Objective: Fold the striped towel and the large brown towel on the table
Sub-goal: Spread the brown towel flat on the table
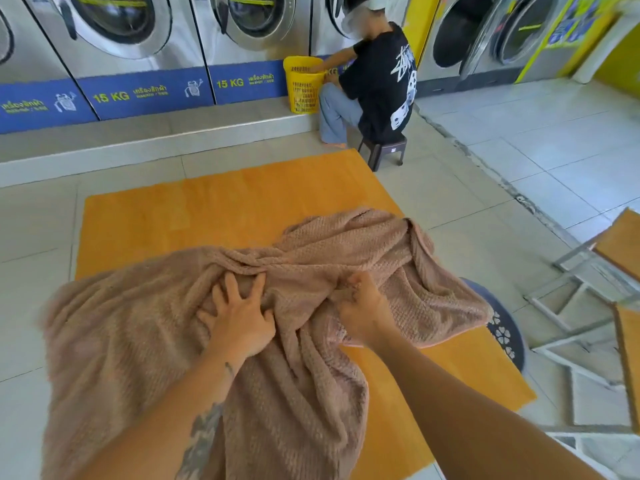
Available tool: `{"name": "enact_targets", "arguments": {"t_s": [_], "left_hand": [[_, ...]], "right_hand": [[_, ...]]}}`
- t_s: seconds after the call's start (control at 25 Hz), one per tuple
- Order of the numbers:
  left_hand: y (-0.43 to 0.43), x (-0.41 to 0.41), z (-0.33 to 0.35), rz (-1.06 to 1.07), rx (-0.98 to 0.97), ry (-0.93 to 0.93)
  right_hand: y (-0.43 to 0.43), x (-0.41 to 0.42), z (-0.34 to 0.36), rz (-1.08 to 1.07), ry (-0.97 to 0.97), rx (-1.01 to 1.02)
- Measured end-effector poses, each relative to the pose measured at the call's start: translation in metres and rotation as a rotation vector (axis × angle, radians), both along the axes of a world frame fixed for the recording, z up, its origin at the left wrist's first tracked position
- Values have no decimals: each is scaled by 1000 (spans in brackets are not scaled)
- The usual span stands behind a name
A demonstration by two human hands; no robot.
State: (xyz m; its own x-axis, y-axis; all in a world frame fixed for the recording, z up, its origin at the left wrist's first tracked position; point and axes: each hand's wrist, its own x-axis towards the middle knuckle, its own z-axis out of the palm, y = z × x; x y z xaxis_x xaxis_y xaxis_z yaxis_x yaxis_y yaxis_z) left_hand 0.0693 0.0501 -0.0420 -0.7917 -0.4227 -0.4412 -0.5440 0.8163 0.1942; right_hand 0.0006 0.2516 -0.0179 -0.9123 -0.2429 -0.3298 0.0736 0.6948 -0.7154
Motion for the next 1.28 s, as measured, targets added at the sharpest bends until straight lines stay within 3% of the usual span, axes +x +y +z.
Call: {"name": "enact_targets", "arguments": {"t_s": [0.12,0.24,0.32,0.48,0.56,0.68,0.76,0.84,0.92,1.12,1.2,1.28], "left_hand": [[-57,-18,-3,34,-6,9],[-81,-29,-5,43,42,51],[-81,-32,-6,36,51,84],[-83,-42,-2,75,122,174],[-66,-41,11,170,125,348],[-2,-27,27,265,15,594],[45,-23,22,172,2,443],[68,-27,7,130,41,96],[74,-42,-4,118,20,-39],[84,-67,-3,78,-52,214],[101,-71,3,11,20,254],[118,-74,10,-179,225,146]], "right_hand": [[-4,-24,5,-76,62,-26],[12,-38,-5,64,193,470],[18,-39,-16,248,123,663],[19,-62,-24,378,211,637],[16,-84,-25,362,256,578],[6,-122,-21,396,163,651],[8,-152,-16,445,34,709],[18,-170,-14,468,-68,708],[35,-176,-16,450,-50,718],[86,-175,-10,279,233,608],[115,-169,-8,211,193,647],[139,-170,-4,159,42,736]]}}
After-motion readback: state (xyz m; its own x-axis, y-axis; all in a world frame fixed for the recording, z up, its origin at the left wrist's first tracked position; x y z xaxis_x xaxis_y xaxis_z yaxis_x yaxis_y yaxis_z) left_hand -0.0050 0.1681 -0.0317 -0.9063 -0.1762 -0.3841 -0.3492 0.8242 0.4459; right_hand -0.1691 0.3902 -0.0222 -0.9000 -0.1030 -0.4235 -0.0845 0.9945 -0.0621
